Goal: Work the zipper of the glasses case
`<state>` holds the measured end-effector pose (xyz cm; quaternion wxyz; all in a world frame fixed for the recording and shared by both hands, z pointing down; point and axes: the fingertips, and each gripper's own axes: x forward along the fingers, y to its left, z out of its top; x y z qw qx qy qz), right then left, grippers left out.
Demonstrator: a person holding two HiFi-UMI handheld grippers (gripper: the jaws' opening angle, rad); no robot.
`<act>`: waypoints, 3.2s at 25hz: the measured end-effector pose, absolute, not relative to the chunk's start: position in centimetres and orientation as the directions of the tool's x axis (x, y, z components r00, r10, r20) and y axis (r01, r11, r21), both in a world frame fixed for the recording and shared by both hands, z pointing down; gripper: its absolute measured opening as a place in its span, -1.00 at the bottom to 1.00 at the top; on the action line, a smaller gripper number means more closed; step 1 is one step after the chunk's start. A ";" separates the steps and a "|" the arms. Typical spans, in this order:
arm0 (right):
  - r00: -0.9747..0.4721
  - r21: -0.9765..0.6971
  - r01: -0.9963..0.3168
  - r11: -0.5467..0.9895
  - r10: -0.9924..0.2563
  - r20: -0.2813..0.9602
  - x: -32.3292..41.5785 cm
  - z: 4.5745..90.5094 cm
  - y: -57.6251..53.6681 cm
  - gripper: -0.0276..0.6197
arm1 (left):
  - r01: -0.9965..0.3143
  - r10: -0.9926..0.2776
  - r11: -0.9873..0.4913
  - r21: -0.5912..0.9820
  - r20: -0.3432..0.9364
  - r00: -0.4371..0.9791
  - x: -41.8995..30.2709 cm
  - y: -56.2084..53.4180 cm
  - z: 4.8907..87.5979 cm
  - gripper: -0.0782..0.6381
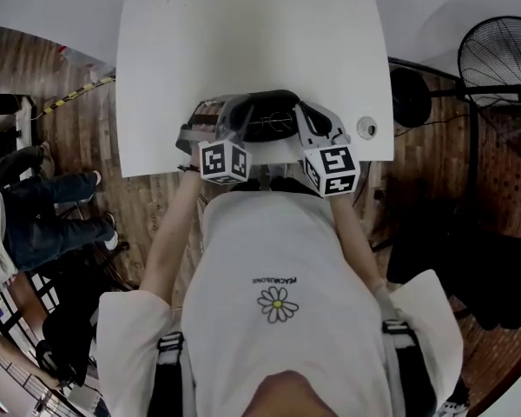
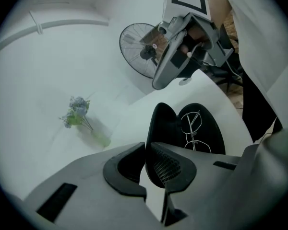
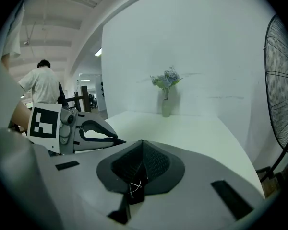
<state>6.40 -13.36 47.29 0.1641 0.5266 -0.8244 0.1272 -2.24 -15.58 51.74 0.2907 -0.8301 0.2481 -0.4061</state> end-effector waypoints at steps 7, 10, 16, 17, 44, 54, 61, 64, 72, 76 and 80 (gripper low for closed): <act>-0.400 -0.037 -0.902 0.430 -0.801 0.445 6.2 48.6 -13.3 -0.89 | -0.218 -0.600 -0.763 -0.609 0.540 0.591 -2.2 -14.3 52.0 -0.65; -0.437 -0.052 -0.880 0.473 -0.760 0.481 5.8 49.6 -12.4 -0.89 | -0.258 -0.596 -0.779 -0.571 0.547 0.588 -2.5 -14.2 52.2 -0.65; -0.601 -0.203 -0.743 0.638 -0.502 0.622 3.3 54.2 -7.1 -0.89 | -0.252 -0.578 -0.797 -0.550 0.570 0.584 -2.8 -15.0 52.6 -0.66; -0.602 -0.216 -0.737 0.640 -0.477 0.640 3.3 54.8 -6.5 -0.89 | -0.249 -0.576 -0.798 -0.549 0.572 0.584 -2.7 -15.2 52.6 -0.67; -0.563 -0.213 -0.781 0.587 -0.515 0.647 3.3 56.4 -6.7 -0.89 | -0.155 -0.313 -0.943 -0.295 0.626 0.715 -2.0 -7.5 51.6 -0.59; -0.547 -0.208 -0.786 0.581 -0.500 0.672 3.7 56.7 -6.1 -0.89 | -0.179 -0.187 -0.980 -0.082 0.678 0.711 -2.1 -6.3 53.9 -0.71; -0.525 -0.158 -0.803 0.575 -0.556 0.644 5.8 53.5 -6.6 -0.89 | -0.159 -0.137 -0.987 -0.031 0.686 0.714 -2.1 -6.2 54.2 -0.73; -0.528 -0.134 -0.801 0.584 -0.582 0.618 6.1 52.4 -9.0 -0.89 | -0.151 -0.131 -0.988 -0.031 0.691 0.711 -2.1 -6.0 54.4 -0.73; -0.491 -0.065 -0.785 0.616 -0.556 0.671 6.5 54.0 -11.7 -0.89 | -0.169 -0.161 -0.984 -0.059 0.704 0.692 -2.6 -7.1 54.1 -0.73; -0.500 -0.060 -0.762 0.645 -0.527 0.687 5.9 54.3 -11.1 -0.89 | -0.190 -0.177 -0.980 -0.063 0.720 0.671 -3.2 -8.0 54.6 -0.73; -0.500 -0.052 -0.733 0.678 -0.486 0.717 5.2 54.5 -10.5 -0.89 | -0.211 -0.198 -0.975 -0.074 0.728 0.657 -3.9 -8.6 54.9 -0.73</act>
